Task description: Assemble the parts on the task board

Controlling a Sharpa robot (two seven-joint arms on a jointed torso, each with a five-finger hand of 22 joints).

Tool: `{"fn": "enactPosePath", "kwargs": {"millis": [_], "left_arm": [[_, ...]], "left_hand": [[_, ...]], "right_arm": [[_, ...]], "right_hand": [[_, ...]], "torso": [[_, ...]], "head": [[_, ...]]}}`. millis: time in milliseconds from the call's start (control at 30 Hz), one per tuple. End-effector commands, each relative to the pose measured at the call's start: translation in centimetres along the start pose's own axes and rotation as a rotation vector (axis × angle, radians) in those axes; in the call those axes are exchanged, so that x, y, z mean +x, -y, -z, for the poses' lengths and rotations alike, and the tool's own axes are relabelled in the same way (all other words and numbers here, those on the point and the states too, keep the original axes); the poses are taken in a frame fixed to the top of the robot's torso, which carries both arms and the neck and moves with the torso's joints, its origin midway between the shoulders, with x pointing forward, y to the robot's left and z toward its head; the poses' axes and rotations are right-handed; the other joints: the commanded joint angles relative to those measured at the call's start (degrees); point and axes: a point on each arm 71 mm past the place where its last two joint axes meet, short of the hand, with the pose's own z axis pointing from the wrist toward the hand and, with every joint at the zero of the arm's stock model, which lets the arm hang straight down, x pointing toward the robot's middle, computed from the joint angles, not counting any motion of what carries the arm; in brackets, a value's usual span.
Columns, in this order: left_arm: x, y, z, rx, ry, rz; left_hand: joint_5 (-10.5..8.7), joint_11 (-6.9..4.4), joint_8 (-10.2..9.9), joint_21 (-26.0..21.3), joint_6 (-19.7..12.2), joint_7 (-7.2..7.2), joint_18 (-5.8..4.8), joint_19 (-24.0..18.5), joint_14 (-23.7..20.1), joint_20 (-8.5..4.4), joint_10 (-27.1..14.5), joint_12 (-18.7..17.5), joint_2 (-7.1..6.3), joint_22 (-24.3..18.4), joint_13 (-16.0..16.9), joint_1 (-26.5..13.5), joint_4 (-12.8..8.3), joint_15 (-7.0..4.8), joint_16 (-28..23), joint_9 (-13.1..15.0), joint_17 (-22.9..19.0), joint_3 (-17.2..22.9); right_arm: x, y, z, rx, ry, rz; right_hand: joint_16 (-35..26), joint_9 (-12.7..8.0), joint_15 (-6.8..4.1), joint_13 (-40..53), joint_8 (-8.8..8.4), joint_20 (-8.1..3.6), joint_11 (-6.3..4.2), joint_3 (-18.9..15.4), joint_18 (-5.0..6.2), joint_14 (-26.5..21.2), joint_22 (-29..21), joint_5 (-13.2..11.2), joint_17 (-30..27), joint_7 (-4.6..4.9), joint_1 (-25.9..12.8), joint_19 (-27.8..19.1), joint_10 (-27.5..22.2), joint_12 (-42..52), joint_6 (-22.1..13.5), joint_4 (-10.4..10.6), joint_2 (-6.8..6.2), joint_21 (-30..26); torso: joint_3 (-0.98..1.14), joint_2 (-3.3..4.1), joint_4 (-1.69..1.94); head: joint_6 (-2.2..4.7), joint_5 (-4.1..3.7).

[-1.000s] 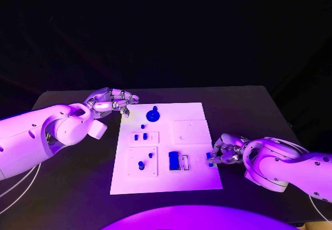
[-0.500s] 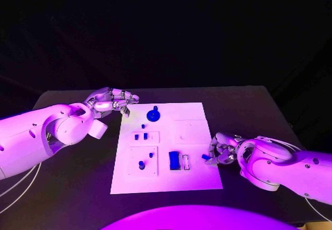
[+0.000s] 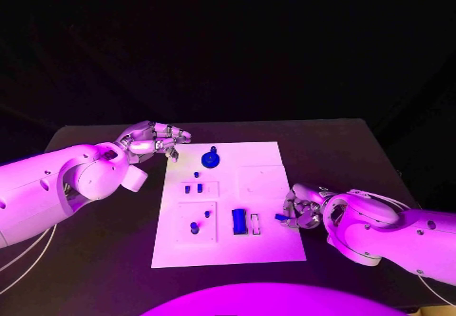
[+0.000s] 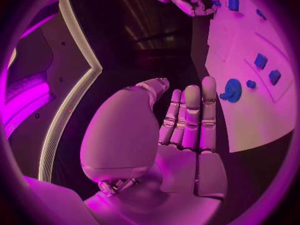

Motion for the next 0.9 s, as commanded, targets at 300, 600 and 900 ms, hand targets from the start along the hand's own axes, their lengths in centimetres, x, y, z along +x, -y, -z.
{"fn": "enactPosePath", "kwargs": {"millis": [300, 600, 900], "left_arm": [[0.3, 0.1, -0.1, 0.008, -0.021, 0.004], [0.4, 0.1, -0.2, 0.009, -0.022, 0.004], [0.4, 0.1, -0.1, 0.008, -0.023, 0.004]], "left_hand": [[-0.16, 0.04, 0.18, -0.18, -0.25, -0.14, 0.46, 0.16, 0.09, 0.20, -0.60, 0.26, 0.66, -0.13, 0.08, 0.10, -0.20, 0.18, 0.26, 0.11, -0.09, -0.27], [-0.15, 0.04, 0.21, -0.19, -0.25, -0.14, 0.46, 0.18, 0.08, 0.19, -0.62, 0.27, 0.70, -0.15, 0.08, 0.17, -0.25, 0.17, 0.26, 0.12, -0.09, -0.27], [-0.15, 0.04, 0.21, -0.19, -0.25, -0.14, 0.46, 0.18, 0.08, 0.19, -0.62, 0.27, 0.70, -0.15, 0.08, 0.17, -0.25, 0.17, 0.26, 0.12, -0.09, -0.27]], "right_arm": [[0.3, -1.4, 0.8, 0.023, -0.094, -0.253], [0.8, -3.1, 0.5, 0.008, -0.155, -0.300], [1.4, -3.8, -0.2, 0.024, -0.160, -0.322]], "right_hand": [[-0.14, -9.57, -0.38, 8.61, 2.80, -0.33, -0.21, 19.69, -0.46, 5.05, 10.46, 1.54, 10.16, 0.00, -8.02, 0.63, 1.58, -0.07, -1.93, -11.62, -1.60, 0.34], [-0.04, -8.80, -0.38, 8.64, 3.20, -0.33, -0.21, 21.63, -0.51, 5.11, 10.51, 2.06, 10.42, -0.05, -12.23, 0.71, 1.64, -0.08, -2.22, -13.13, -2.21, 0.67], [0.02, -8.61, -0.41, 8.89, 3.09, -0.36, -0.23, 20.71, -0.53, 5.14, 10.52, 5.07, 10.56, -0.10, -17.17, 0.74, 1.86, 0.20, -1.99, -12.74, -2.87, 0.79]], "torso": [[-0.07, -0.02, 0.03], [-0.10, 0.02, 0.09], [-0.04, 0.03, 0.09]], "head": [[0.16, -0.17], [0.12, -0.13], [0.11, 0.11]]}}
